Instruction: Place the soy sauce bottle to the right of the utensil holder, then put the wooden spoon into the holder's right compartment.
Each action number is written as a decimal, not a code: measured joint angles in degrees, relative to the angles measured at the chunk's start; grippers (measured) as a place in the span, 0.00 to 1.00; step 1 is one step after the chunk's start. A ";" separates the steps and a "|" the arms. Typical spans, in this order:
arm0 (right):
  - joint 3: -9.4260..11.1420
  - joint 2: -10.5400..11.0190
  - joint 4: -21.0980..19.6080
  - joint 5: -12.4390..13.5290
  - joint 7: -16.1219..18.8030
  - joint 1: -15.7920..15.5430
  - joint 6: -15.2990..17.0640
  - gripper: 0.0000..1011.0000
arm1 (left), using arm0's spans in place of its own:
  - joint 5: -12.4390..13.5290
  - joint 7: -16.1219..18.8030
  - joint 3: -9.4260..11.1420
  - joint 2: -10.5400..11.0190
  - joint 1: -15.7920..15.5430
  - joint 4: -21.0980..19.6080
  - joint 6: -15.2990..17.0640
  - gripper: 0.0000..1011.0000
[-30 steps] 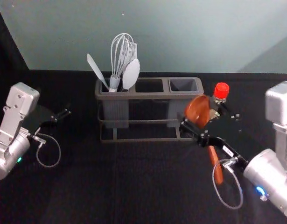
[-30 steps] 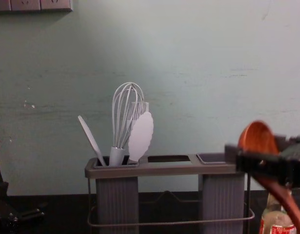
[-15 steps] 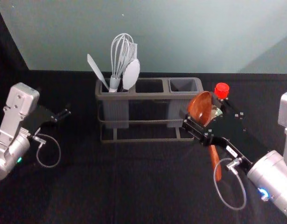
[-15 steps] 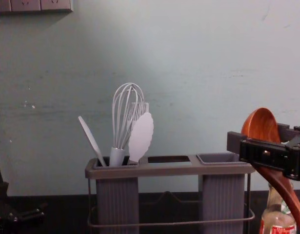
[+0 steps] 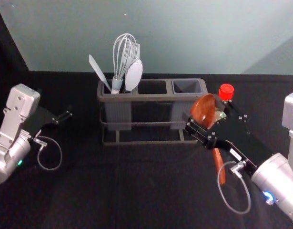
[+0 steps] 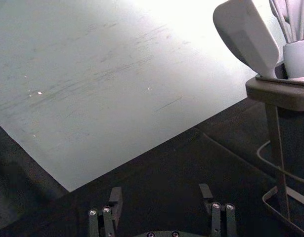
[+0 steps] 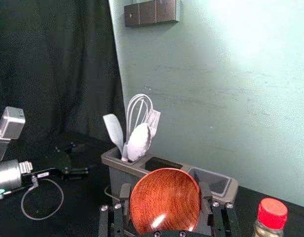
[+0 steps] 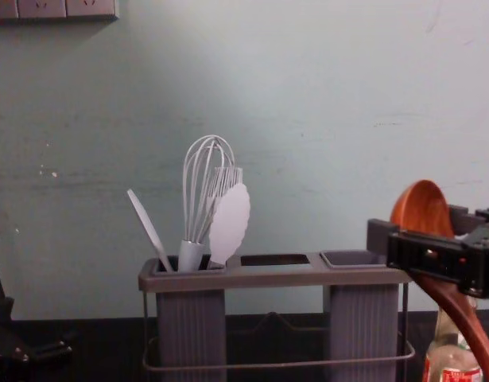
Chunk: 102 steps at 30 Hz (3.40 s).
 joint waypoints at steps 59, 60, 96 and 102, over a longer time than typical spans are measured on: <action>-9.48 -3.50 24.86 8.86 -1.31 37.03 0.80 0.83 | 0.00 0.00 0.00 0.00 0.00 0.00 0.00 1.00; -9.71 -3.38 25.41 8.98 -1.28 37.00 0.08 0.83 | 0.00 0.00 0.00 0.00 0.00 0.00 0.00 1.00; -11.64 -1.24 31.29 9.25 -1.80 32.02 -7.83 0.83 | 0.00 0.00 0.00 0.00 0.00 0.00 0.00 1.00; -11.54 -1.20 31.16 9.25 -1.84 31.35 -8.05 0.83 | 0.00 0.00 0.00 0.00 0.00 0.00 0.00 1.00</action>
